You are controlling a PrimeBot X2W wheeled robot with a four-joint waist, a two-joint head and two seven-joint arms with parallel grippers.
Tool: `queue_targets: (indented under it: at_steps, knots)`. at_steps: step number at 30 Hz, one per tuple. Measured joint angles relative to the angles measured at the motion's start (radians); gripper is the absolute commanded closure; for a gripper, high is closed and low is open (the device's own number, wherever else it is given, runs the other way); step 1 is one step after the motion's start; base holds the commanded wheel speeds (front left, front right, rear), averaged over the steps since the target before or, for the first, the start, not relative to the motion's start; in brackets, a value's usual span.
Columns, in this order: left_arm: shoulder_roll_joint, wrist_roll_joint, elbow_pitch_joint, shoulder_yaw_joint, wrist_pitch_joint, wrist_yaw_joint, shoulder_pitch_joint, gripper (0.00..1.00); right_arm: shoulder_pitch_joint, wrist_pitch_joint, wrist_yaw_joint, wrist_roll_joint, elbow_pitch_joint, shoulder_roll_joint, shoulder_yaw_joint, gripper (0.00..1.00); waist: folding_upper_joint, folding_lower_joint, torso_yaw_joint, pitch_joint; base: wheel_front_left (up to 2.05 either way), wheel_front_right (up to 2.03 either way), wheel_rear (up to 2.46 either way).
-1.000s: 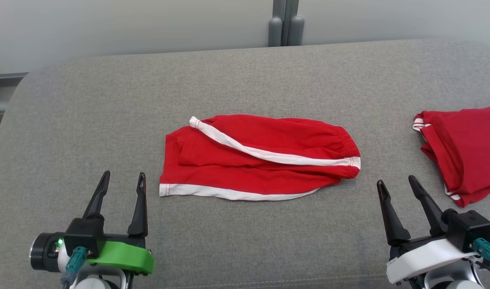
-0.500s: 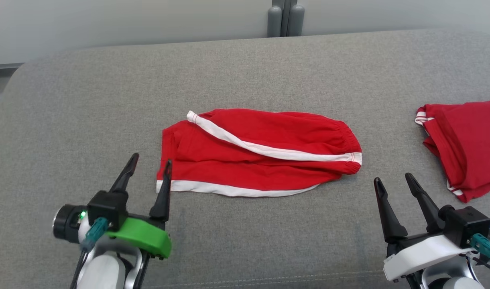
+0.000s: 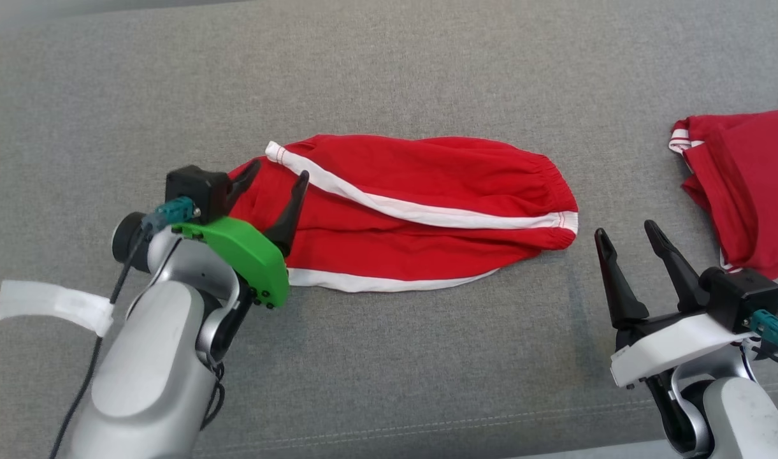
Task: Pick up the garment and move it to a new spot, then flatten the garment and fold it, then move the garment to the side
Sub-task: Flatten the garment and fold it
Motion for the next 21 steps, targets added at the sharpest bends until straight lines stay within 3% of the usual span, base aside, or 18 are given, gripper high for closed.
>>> queue_targets:
  at_steps: [9, 18, 19, 20, 21]
  knots:
    - [0.088, -0.146, 0.159, -0.086, 0.046, 0.000, -0.185, 0.00, -0.076, -0.045, 0.000, 0.024, 0.063, -0.011, 0.045, 0.00, 0.0000, 0.0001, -0.029, 0.100, 0.00, 0.00, 0.00]
    - [0.132, -0.233, 0.252, -0.175, -0.005, 0.000, -0.277, 0.00, -0.117, -0.073, 0.000, 0.039, 0.101, -0.023, 0.067, 0.00, 0.0000, 0.0001, -0.054, 0.157, 0.00, 0.00, 0.00]
    - [0.134, -0.240, 0.255, -0.186, -0.007, 0.000, -0.281, 0.18, -0.119, -0.073, 0.000, 0.041, 0.105, -0.024, 0.067, 0.00, 0.0000, 0.0001, -0.054, 0.160, 0.00, 0.00, 0.00]
    - [0.136, -0.246, 0.256, -0.198, -0.009, 0.000, -0.285, 0.78, -0.120, -0.074, 0.000, 0.041, 0.108, -0.025, 0.067, 0.00, 0.0000, 0.0001, -0.053, 0.161, 0.00, 0.00, 0.00]
    - [0.139, -0.252, 0.255, -0.209, -0.012, 0.000, -0.289, 1.00, -0.123, -0.074, 0.000, 0.042, 0.110, -0.027, 0.067, 0.00, 0.0000, 0.0001, -0.051, 0.162, 0.00, 0.00, 0.00]
